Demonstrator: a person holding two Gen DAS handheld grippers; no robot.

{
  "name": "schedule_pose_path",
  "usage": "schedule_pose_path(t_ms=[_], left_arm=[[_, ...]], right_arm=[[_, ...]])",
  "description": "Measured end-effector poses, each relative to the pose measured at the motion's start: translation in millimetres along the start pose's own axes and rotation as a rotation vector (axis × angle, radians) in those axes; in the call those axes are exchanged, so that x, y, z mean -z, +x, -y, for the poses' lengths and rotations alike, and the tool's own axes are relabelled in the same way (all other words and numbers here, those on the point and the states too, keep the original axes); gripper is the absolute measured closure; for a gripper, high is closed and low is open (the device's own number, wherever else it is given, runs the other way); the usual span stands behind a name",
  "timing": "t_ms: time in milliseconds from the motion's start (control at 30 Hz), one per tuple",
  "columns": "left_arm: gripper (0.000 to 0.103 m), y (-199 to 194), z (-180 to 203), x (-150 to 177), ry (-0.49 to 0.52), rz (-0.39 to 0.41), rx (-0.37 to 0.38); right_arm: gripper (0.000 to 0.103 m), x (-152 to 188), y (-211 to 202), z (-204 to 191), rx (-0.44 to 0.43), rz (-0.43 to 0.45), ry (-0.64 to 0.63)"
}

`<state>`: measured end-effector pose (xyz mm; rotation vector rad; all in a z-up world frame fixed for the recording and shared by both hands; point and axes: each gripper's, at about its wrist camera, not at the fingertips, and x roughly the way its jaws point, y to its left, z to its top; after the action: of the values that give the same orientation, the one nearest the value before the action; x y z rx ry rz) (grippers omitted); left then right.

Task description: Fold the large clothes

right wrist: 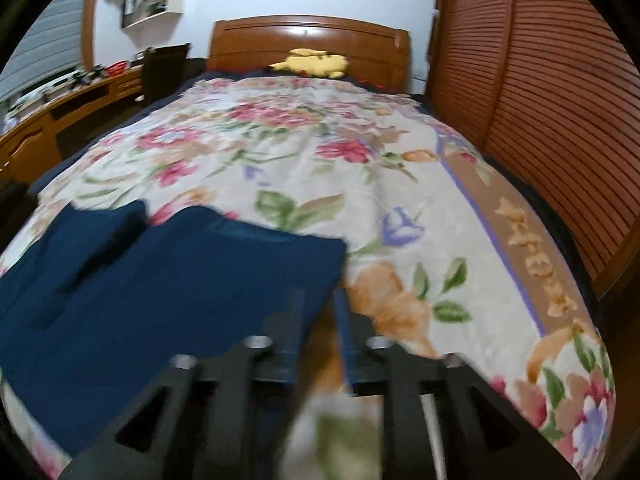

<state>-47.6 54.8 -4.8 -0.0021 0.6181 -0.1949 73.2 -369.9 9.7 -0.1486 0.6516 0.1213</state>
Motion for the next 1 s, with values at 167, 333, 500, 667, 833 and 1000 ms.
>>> schedule_pose_path(t_ms=[167,333,500,667,833,1000], left_arm=[[0.024,-8,11,0,0.014,0.018,0.016],[0.024,-7,22,1,0.032,0.015,0.034],[0.024,-2,34,3,0.055,-0.001,0.042],[0.024,0,46,4,0.069,-0.007,0.046],[0.024,9,60,3,0.079,-0.017,0.038],[0.024,16,74,2,0.080,-0.023,0.028]], right_arm=[[0.038,32,-28,-12,-0.049,-0.012,-0.044],[0.038,65,-45,-20,-0.059,-0.059,-0.103],[0.038,86,-51,-9,-0.075,-0.106,-0.055],[0.038,106,-46,4,-0.095,-0.133,0.017],[0.038,116,-40,10,-0.119,-0.123,0.111],[0.038,121,-46,11,-0.136,-0.117,0.168]])
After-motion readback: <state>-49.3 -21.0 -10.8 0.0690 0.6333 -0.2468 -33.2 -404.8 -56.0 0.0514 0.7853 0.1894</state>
